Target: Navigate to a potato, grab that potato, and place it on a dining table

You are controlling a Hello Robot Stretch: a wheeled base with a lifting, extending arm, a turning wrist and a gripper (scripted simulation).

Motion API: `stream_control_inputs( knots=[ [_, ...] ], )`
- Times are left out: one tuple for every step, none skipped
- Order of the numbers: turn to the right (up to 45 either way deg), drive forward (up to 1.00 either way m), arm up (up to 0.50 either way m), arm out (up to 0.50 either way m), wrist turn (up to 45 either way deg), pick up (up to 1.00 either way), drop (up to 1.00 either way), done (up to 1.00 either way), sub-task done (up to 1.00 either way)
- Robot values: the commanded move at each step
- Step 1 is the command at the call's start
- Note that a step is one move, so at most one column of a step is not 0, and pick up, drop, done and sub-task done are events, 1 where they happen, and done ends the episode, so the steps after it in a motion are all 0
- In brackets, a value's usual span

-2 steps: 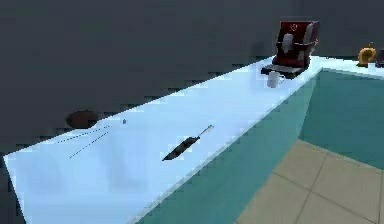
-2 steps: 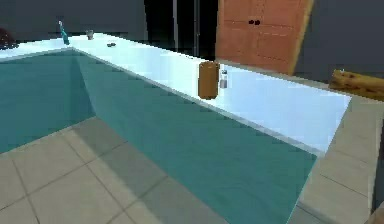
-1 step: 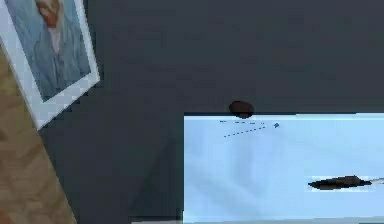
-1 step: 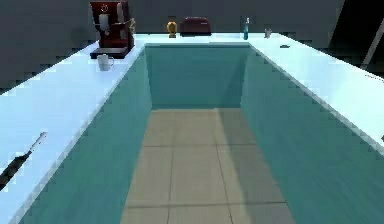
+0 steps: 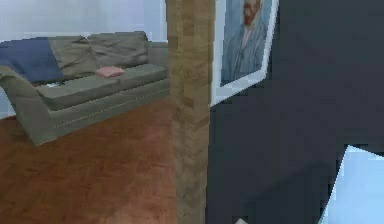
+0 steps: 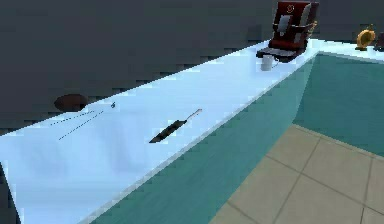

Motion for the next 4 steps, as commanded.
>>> stream_control_inputs(
  knots=[
    [-27.0, 0.00, 0.00, 0.00, 0.0, 0.00, 0.00, 0.00, 0.00],
    [33.0, 0.00, 0.00, 0.00, 0.0, 0.00, 0.00, 0.00, 0.00],
    [0.0, 0.35, 0.00, 0.00, 0.0, 0.00, 0.00, 0.00, 0.00],
    [6.0, 0.00, 0.00, 0.00, 0.0, 0.00, 0.00, 0.00, 0.00]
  ],
)
